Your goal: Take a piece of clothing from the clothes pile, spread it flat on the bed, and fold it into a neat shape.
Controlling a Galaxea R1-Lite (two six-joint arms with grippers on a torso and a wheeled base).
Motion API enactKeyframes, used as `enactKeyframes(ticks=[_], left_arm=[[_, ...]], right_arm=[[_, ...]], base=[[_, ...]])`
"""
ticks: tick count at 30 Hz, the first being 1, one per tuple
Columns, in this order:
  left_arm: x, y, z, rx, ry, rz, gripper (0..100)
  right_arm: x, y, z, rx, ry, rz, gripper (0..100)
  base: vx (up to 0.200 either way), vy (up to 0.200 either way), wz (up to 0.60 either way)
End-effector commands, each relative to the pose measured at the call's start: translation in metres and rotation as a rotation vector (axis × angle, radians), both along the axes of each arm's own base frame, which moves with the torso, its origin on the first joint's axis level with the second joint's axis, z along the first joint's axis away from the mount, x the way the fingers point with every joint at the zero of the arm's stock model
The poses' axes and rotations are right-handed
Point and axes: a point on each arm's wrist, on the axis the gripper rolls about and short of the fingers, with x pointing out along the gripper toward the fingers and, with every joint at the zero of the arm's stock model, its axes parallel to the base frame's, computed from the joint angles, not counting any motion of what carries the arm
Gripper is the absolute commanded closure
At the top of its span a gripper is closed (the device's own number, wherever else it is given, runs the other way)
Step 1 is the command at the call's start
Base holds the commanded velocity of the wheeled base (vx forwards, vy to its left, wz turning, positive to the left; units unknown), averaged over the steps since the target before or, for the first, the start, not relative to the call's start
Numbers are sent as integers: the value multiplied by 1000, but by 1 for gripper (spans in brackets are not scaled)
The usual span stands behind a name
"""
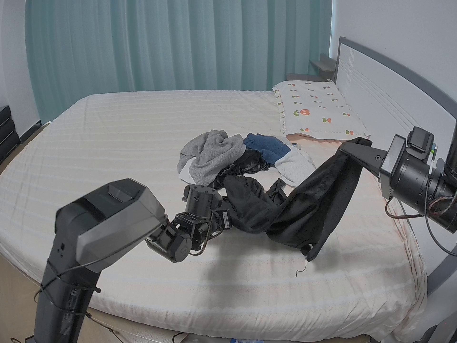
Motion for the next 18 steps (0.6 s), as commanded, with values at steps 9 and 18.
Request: enactKeyframes(ticks=[9,18], left_arm=[[-115,39,217,-257,-73,-20,100],[-138,55,237,-295,-115,-13,100]], right_arm=[[47,5,11,-5,-33,-87,100],[48,-6,49,40,-161,-171,100]], base=[[0,0,0],[0,0,0]])
